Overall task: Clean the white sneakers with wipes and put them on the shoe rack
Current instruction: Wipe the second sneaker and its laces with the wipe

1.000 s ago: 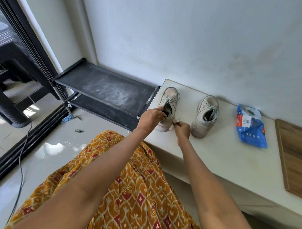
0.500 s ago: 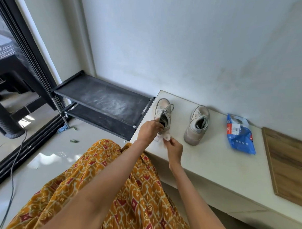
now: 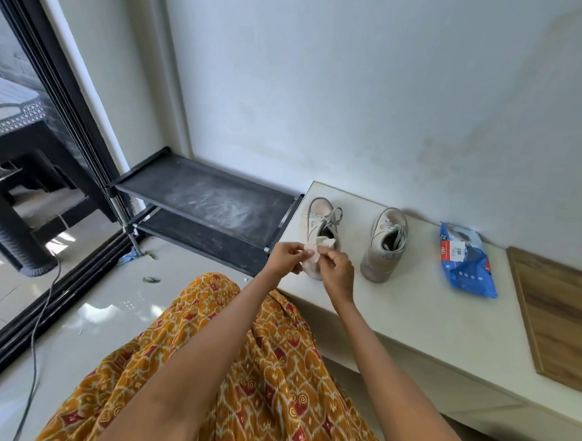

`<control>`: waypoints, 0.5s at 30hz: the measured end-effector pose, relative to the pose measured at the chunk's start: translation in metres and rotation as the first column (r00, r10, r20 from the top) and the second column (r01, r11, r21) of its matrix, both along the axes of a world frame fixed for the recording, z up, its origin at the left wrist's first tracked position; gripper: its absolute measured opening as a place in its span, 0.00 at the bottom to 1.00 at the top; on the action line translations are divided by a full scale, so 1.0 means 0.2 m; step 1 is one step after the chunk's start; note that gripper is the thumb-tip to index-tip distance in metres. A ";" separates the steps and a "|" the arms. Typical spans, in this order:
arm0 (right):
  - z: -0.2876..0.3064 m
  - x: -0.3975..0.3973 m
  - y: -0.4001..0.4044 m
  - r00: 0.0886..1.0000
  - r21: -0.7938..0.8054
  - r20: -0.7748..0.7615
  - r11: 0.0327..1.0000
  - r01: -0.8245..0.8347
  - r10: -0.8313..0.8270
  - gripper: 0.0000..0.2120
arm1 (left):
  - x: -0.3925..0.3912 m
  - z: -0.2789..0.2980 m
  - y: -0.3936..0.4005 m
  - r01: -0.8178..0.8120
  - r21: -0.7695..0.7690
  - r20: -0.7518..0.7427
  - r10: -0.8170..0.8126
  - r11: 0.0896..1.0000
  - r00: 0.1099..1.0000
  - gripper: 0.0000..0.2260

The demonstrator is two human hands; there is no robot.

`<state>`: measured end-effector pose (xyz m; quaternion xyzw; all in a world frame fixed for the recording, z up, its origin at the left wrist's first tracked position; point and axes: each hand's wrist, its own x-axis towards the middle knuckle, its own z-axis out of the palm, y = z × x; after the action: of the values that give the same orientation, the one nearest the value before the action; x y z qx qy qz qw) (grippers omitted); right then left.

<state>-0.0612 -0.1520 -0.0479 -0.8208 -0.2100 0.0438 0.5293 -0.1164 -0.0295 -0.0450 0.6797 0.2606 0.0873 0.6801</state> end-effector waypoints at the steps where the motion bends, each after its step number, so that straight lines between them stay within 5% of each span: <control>1: 0.00 0.00 0.00 0.996 0.021 0.039 0.997 0.075 -0.076 0.10 | 0.01 0.00 0.01 -0.101 -0.025 -0.002 0.101 0.995 0.995 0.08; 4: -0.01 0.02 -0.01 0.954 -0.001 0.049 0.955 0.296 -0.296 0.11 | 0.05 -0.04 0.03 -0.369 0.043 -0.062 0.371 0.928 0.926 0.08; 8: -0.06 0.09 -0.05 0.970 -0.227 0.158 0.949 0.217 -0.184 0.22 | 0.06 -0.06 0.05 -0.515 0.239 -0.099 0.548 0.823 0.831 0.10; 15: -0.04 0.27 -0.10 0.955 -0.190 0.170 0.943 0.274 -0.243 0.14 | 0.19 -0.05 0.06 -0.467 0.376 -0.048 0.519 0.801 0.853 0.07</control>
<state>-0.0064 -0.1714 -0.0560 -0.8939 -0.1322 -0.0637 0.4236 -0.0774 -0.0181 -0.0545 0.7028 0.4585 0.2558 0.4801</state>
